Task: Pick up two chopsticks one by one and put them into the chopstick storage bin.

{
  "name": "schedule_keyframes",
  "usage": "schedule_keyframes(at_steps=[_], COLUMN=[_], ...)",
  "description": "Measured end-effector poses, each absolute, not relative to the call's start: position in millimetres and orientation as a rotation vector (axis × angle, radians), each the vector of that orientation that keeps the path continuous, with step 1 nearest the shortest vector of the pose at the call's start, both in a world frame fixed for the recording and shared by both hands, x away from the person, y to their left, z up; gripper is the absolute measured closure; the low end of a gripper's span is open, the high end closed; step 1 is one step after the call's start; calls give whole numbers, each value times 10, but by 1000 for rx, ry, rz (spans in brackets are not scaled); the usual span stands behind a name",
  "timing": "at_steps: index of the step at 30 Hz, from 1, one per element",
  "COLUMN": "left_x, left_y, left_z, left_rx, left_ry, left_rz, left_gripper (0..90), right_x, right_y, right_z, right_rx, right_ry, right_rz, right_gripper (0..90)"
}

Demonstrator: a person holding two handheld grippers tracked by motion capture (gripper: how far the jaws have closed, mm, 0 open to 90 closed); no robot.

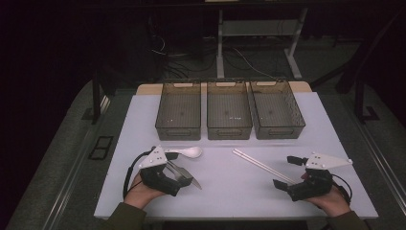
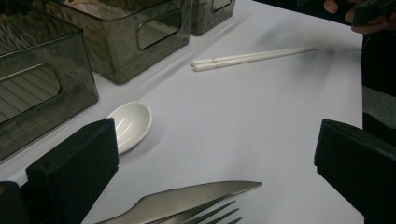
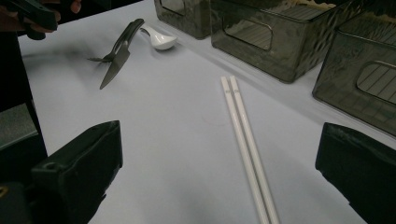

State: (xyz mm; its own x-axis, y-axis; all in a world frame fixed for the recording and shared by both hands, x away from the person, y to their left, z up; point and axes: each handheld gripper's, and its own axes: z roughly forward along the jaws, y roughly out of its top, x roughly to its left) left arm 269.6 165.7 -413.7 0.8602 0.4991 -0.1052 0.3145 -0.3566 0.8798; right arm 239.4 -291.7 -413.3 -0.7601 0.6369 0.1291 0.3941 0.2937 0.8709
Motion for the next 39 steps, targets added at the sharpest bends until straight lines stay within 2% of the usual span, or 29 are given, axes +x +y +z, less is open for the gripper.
schedule_keyframes(at_steps=[28,29,30,39], left_x=[2673,2674,2676,2676], left_y=[1686,1690,1693,1667], left_z=[-4128,-4129,-4130,-4127], left_rx=[1977,1979,1980,1980], left_ry=[598,590,587,603], left_rz=[234,228,224,239], left_gripper=[0,9,55,0], right_x=[2635,2641,2656,2788], right_y=[-2812,-2802,-2782,-2714], right_z=[-3978,-3971,-3958,-3938], right_rx=[943,942,947,941], right_ry=[2353,2352,2351,2367], right_rz=[1426,1422,1421,1418], right_gripper=[9,8,8,9])
